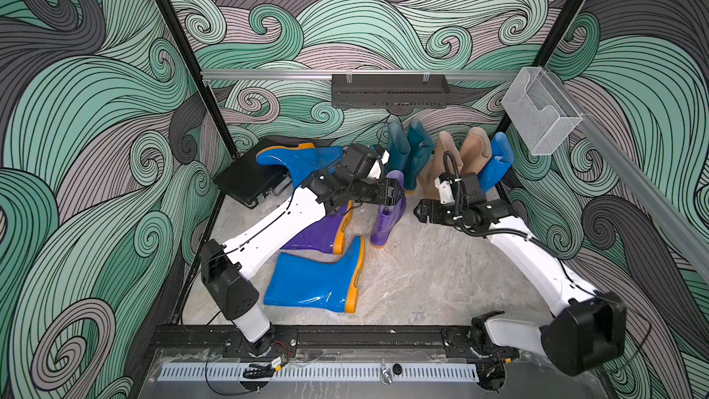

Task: Match and arrange rain boots in pairs
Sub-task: Adjust the rain boot at the center of the board, then pick up the rain boot at the center of the board.

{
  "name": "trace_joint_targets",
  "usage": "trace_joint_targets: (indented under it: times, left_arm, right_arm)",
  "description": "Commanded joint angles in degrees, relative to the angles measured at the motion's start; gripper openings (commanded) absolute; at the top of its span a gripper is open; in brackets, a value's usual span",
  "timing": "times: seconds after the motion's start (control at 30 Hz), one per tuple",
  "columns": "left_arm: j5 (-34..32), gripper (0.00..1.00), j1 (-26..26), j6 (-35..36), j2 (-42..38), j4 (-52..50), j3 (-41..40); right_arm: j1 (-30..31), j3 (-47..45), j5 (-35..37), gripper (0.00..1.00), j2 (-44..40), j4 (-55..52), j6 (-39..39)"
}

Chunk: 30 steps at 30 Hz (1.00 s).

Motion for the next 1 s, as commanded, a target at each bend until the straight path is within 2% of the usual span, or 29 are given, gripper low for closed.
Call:
trace_joint_targets:
  times: [0.0,0.17,0.33,0.4,0.53,0.67,0.8,0.9,0.97]
  left_arm:
    - [-5.38,0.84,0.72,8.01,-4.0,-3.7,2.64]
    - [-5.56,0.85,6.66,8.54,-7.12,-6.97,0.09]
    - [-7.18,0.87,14.91,8.7,-13.29,-8.48,-7.78]
    - [-8.63,0.9,18.47,8.24,-15.42,-9.6,-11.35]
    - [-7.53,0.93,27.36,8.87,-19.94,-9.11,-20.77]
    - [-4.84,0.96,37.91,6.93,-23.78,-7.73,-30.3]
    - [-0.52,0.97,47.79,5.25,-26.15,-4.46,-38.49]
    - [1.54,0.97,53.38,2.85,-25.72,-1.71,-43.3]
    - [3.19,0.97,55.99,1.15,-24.74,0.72,-46.25]
  right_arm:
    - [1.54,3.82,1.23,0.92,-3.54,-1.8,5.43]
    - [7.88,10.39,2.52,0.91,-1.59,-2.25,9.42]
    - [14.42,16.3,4.93,0.93,4.78,-3.32,10.03]
    - [16.33,17.25,5.1,0.93,6.67,-2.34,9.61]
    - [18.78,20.07,6.03,0.94,11.18,-3.78,8.45]
    - [20.51,25.6,9.67,0.92,17.23,-12.14,5.13]
    - [21.44,26.76,10.47,0.81,18.44,-13.57,2.16]
    - [21.53,27.54,8.78,0.64,18.37,-14.7,-0.94]
    - [21.46,28.14,7.87,0.47,18.3,-15.78,-3.33]
